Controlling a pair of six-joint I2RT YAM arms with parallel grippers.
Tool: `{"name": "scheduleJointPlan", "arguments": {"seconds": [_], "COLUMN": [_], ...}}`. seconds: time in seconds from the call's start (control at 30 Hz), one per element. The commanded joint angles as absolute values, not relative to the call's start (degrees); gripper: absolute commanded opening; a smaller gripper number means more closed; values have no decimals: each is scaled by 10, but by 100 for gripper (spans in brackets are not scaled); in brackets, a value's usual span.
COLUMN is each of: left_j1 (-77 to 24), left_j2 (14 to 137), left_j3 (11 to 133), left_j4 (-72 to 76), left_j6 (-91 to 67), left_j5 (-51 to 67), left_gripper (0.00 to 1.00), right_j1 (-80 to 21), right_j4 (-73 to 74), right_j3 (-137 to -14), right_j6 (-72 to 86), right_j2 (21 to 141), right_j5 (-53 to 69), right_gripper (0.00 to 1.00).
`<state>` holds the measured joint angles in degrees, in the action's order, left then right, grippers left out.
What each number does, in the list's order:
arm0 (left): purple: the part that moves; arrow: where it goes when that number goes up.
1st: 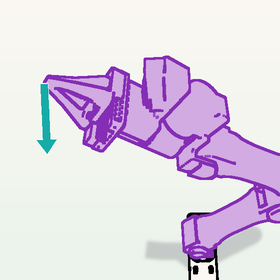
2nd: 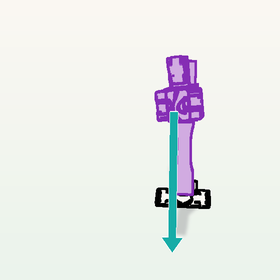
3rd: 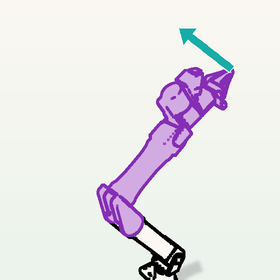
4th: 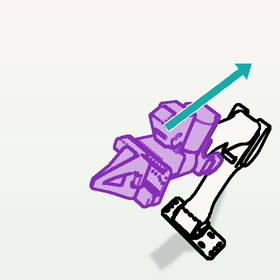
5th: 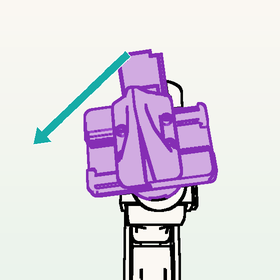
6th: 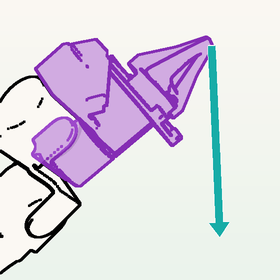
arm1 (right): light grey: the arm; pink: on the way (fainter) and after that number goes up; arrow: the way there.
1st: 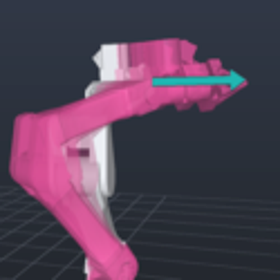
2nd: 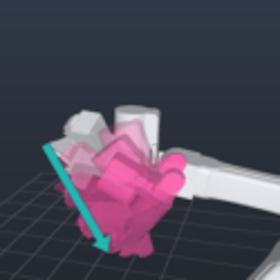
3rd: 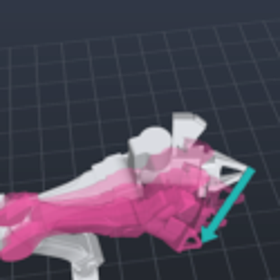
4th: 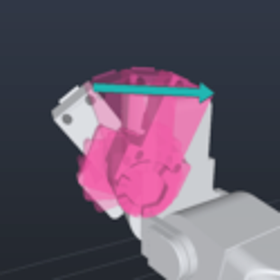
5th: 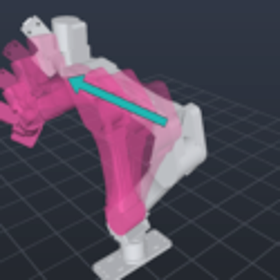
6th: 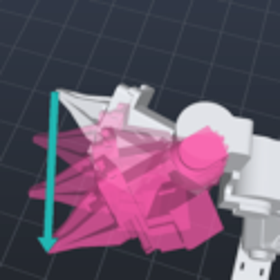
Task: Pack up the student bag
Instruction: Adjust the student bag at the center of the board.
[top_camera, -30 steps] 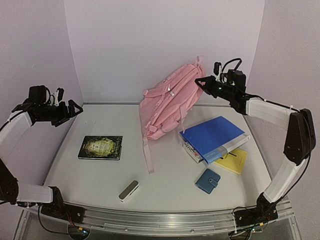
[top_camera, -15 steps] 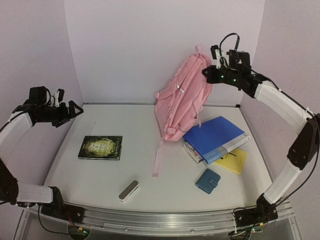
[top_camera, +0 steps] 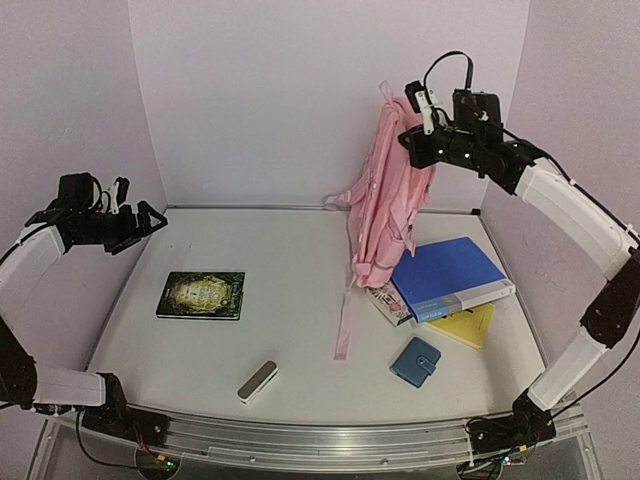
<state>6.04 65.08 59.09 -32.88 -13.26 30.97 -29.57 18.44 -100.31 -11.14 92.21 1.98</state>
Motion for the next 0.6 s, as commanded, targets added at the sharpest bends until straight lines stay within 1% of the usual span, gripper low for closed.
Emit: {"name": "scheduleJointPlan", "arguments": {"seconds": [0.0, 0.3, 0.33, 0.37, 0.4, 0.43, 0.47, 0.5, 0.53, 0.57], "left_j1": [60, 60, 60, 60, 60, 60, 60, 61, 61, 62], "left_j2": [649, 678, 678, 678, 677, 677, 677, 679, 682, 686], "left_j3": [588, 590, 588, 588, 587, 585, 583, 583, 584, 586], "left_j4": [-308, -305, -302, -300, -296, -293, -288, -287, -286, -288], "left_j6": [-120, -139, -141, -145, -148, -153, -158, -162, -166, -169], "left_j5": [318, 347, 352, 355, 358, 362, 367, 372, 376, 380], "left_gripper": [100, 100, 100, 100, 100, 100, 100, 100, 100, 100], "right_j1": [-368, -507, -518, -527, -535, -544, -551, -558, -565, -572], "right_j4": [74, 56, 42, 26, 10, -12, -26, -34, -43, -51], "right_j3": [-972, -897, -885, -873, -860, -848, -841, -837, -834, -832], "right_j6": [-132, -98, -89, -79, -70, -58, -41, -28, -16, -2], "right_j2": [876, 910, 914, 918, 922, 928, 933, 939, 946, 951], "right_j5": [18, -52, -50, -43, -33, -24, -9, 13, 35, 53], "right_gripper": [0, 0, 1, 6, 13, 24, 37, 49, 58, 65]}}
